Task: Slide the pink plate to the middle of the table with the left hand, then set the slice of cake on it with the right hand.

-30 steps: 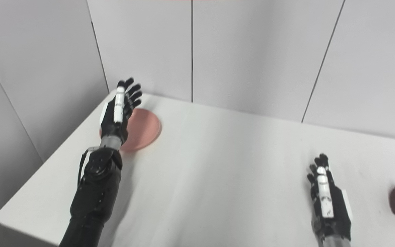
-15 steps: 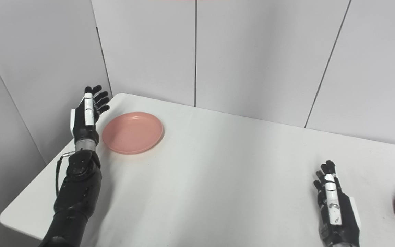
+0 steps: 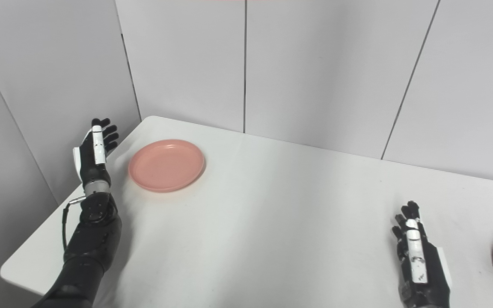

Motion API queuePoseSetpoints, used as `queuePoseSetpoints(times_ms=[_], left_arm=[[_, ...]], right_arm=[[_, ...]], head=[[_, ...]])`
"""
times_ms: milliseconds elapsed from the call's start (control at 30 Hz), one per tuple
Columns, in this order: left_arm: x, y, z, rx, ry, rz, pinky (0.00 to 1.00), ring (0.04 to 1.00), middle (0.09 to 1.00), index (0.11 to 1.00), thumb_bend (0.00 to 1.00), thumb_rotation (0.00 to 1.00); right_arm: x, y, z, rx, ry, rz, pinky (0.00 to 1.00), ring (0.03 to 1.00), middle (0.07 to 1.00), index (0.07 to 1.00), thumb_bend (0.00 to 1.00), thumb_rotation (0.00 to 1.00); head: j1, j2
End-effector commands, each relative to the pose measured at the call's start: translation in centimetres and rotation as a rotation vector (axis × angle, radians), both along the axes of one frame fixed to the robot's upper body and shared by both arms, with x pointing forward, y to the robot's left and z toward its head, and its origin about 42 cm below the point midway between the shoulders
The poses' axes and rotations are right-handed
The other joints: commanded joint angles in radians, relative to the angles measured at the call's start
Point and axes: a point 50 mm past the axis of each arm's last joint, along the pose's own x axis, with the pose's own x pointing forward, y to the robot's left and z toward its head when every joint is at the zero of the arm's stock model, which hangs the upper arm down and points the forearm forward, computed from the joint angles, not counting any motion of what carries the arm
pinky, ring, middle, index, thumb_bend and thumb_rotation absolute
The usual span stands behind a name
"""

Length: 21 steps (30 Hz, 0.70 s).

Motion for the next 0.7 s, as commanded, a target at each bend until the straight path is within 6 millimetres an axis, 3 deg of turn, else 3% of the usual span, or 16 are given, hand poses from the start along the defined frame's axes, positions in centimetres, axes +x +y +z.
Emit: queuePoseSetpoints(times_ms=[0,200,400,667], left_arm=[[1.5,0.9,3.6,0.059,-0.105,0.008,0.79,0.769,0.759,0.740,0.66,1.00],[1.9,0.6,2.5,0.020,-0.090,-0.022,0.80,0.793,0.779,0.759,0.62,1.00],[2.3,-0.4,1.4,0.013,-0.035,-0.084,0.81,0.798,0.781,0.774,0.65,1.00],[3.1,-2.4,0.5,0.013,0.015,-0.190,0.91,0.873,0.851,0.831,0.64,1.00]], right_arm=[[0.2,0.2,1.2,0.002,-0.076,0.001,1.00,1.000,1.000,1.000,0.53,0.87],[-0.1,0.3,1.4,-0.005,-0.075,-0.001,1.00,1.000,1.000,1.000,0.53,0.89],[-0.2,0.2,1.4,-0.002,-0.073,-0.001,1.00,1.000,1.000,1.000,0.52,0.88],[-0.3,0.3,1.5,0.004,-0.078,-0.014,1.00,1.000,1.000,1.000,0.52,0.88]], head=[[0.000,0.002],[0.000,0.004],[0.001,0.007],[0.000,0.011]])
